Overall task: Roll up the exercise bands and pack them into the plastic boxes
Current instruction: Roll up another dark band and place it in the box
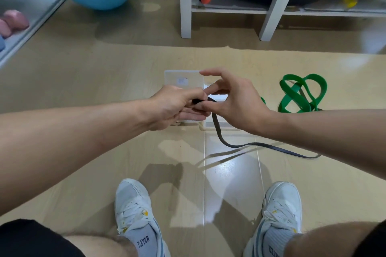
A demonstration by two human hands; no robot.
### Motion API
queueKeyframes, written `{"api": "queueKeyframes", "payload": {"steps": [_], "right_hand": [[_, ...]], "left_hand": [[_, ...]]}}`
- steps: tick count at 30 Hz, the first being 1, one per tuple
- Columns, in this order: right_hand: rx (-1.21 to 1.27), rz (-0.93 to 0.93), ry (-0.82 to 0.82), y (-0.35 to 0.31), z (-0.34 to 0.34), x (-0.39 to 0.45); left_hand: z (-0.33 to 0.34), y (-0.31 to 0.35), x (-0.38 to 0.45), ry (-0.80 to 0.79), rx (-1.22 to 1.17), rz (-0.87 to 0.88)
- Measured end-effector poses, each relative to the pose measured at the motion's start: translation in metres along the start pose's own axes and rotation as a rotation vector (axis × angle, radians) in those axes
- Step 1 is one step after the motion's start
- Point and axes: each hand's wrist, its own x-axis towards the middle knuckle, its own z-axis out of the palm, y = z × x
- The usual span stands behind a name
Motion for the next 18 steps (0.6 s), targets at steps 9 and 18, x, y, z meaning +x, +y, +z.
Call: {"api": "queueKeyframes", "payload": {"steps": [9,18], "right_hand": [[-0.01,0.0,0.022,-0.005,-0.004,0.001],[-0.294,-0.118,-0.086,0.005,0.003,-0.006]], "left_hand": [[-0.002,-0.003,0.0,-0.138,-0.131,-0.097],[0.01,-0.009,0.001,-0.032,0.259,-0.048]]}}
